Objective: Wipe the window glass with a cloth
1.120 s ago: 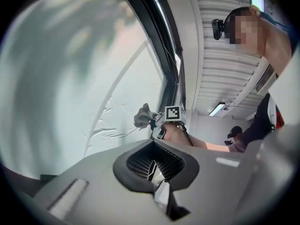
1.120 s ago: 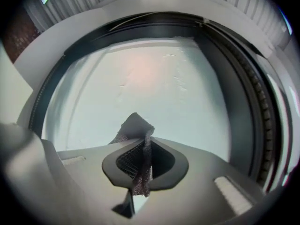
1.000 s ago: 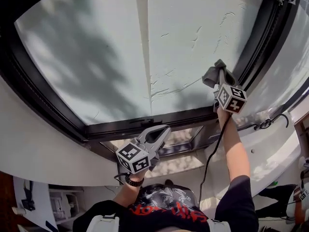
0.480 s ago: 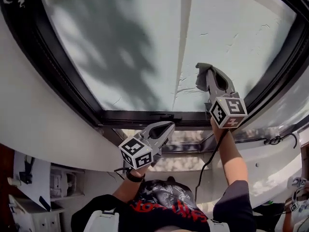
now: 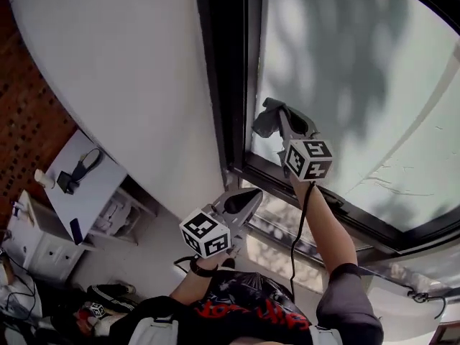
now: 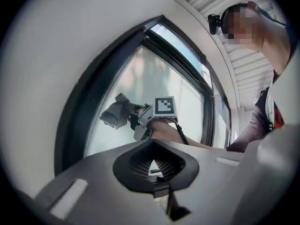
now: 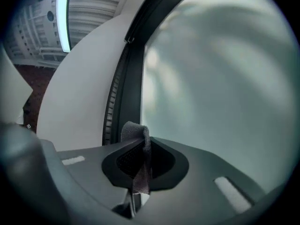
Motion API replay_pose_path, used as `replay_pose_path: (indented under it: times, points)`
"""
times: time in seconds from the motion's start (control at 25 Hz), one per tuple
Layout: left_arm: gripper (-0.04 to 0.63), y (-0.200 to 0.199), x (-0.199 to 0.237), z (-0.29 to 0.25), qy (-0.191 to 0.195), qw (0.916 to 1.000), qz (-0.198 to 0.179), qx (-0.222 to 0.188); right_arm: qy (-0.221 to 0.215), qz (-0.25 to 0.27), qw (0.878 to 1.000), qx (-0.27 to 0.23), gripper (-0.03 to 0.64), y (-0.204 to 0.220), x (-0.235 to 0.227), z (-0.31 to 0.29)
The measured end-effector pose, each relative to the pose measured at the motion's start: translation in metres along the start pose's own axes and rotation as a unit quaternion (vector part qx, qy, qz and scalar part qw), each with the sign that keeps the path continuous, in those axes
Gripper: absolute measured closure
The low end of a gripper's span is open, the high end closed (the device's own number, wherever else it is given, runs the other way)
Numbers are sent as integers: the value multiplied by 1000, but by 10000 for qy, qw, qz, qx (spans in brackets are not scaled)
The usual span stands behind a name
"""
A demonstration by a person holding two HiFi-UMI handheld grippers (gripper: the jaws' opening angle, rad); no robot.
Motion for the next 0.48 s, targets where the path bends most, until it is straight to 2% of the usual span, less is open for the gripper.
replay_pose_path:
  times: [0.12,0.2,0.32,0.48]
  points:
    - [594,-4,17,19,-200,9997,83,-105,39,19,9999,149,598,11,13,-34]
    - [594,-6,20,20,-147,9997,129,-143,159,170,9995,215,598,11,15,-38]
    - [594,-4,16,8,111,9997,207,-114,443,409,9979,217,598,6,2,-13]
    - [594,12,-5,-33,765,9963,357,154,975,562,9934,204,598,-4,-43,63]
Point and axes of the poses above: the fingertips, and each gripper's own axes: z backward along the fingers, x to its left, y out of its underside, the point moved 6 cm from there along z, backward along the fingers, and after that the axes turned 3 degrees about z, right-handed, at the moved point
